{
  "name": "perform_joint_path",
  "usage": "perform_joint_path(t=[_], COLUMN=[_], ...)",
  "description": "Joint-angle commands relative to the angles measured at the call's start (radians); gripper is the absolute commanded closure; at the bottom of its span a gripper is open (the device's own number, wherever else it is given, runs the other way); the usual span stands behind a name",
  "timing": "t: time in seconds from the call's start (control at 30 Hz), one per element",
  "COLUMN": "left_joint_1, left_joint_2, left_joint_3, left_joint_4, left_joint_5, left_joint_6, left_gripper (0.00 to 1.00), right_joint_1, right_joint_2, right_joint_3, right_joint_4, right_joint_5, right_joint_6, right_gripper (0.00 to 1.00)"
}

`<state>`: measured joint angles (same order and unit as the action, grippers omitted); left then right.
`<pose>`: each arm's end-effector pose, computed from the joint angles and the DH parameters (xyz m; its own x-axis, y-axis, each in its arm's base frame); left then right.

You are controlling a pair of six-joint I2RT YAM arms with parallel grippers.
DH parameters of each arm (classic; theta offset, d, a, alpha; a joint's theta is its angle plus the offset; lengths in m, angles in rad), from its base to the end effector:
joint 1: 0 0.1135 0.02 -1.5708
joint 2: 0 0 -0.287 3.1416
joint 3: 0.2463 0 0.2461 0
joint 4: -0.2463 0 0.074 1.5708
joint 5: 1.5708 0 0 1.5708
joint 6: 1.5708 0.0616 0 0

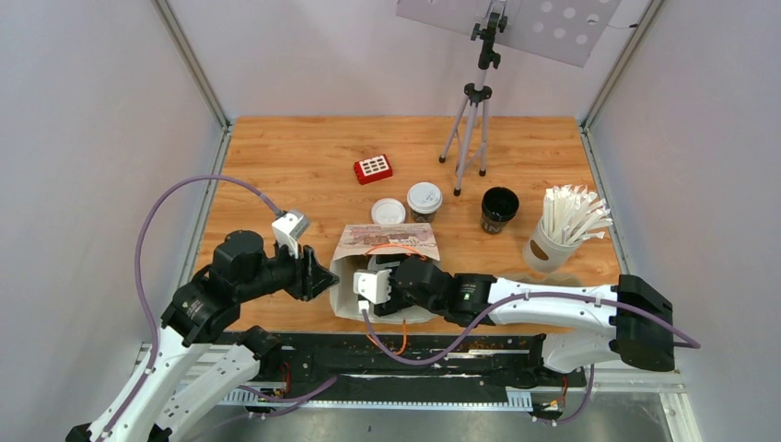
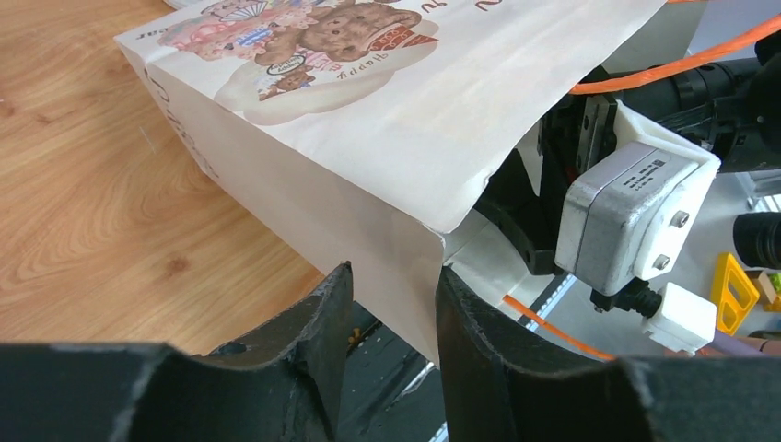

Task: Pack the takeout coffee

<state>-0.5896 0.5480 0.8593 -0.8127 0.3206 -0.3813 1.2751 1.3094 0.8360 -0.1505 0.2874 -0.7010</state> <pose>0.0723 -0.0717 0.3296 -0.6526 0.0117 -0.7576 0.5543 0.6890 -0.4669 0.1023 0.2758 0.2576 0.4183 -0.7493 -0.5134 -0.7596 0.0213 -0.6500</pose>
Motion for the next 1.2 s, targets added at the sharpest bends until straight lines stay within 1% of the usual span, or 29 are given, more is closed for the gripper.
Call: perform_joint_path(t=[0.0,0.07,0.1,0.23,0.5,0.6,1.17], left_joint_1=[-0.004,-0.003,-0.004,-0.004,-0.003,-0.004,-0.004], left_joint_2=[0.004,0.004,0.002,-0.009,-0.003,-0.002,0.007], left_joint_3=[-0.014,-0.02,-0.023,-0.039,-0.049,-0.049,-0.064], left_joint_4=[0.055,0.06,0.065,0.088,0.115,0.119,0.141], left_joint_5=[0.017,0.036,0.044,0.074,0.1,0.103,0.112], left_joint_6=[-0.01,-0.005,-0.003,-0.002,-0.012,-0.017,-0.048], left_gripper=[0.59,0.7,0.75,0.87,1.0,1.0,1.0], right_joint_1=[0.007,0.006,0.007,0.012,0.026,0.027,0.028], right_joint_2=[0.014,0.018,0.024,0.06,0.099,0.116,0.209], right_joint_3=[0.02,0.03,0.037,0.077,0.103,0.108,0.153], right_joint_4=[0.061,0.061,0.059,0.058,0.07,0.069,0.089], right_joint_5=[0.005,-0.009,-0.014,-0.01,0.032,0.065,0.111], right_joint_6=[0.004,-0.01,-0.02,-0.055,-0.107,-0.11,-0.131], right_gripper=[0.28,0.28,0.28,0.28,0.28,0.28,0.27])
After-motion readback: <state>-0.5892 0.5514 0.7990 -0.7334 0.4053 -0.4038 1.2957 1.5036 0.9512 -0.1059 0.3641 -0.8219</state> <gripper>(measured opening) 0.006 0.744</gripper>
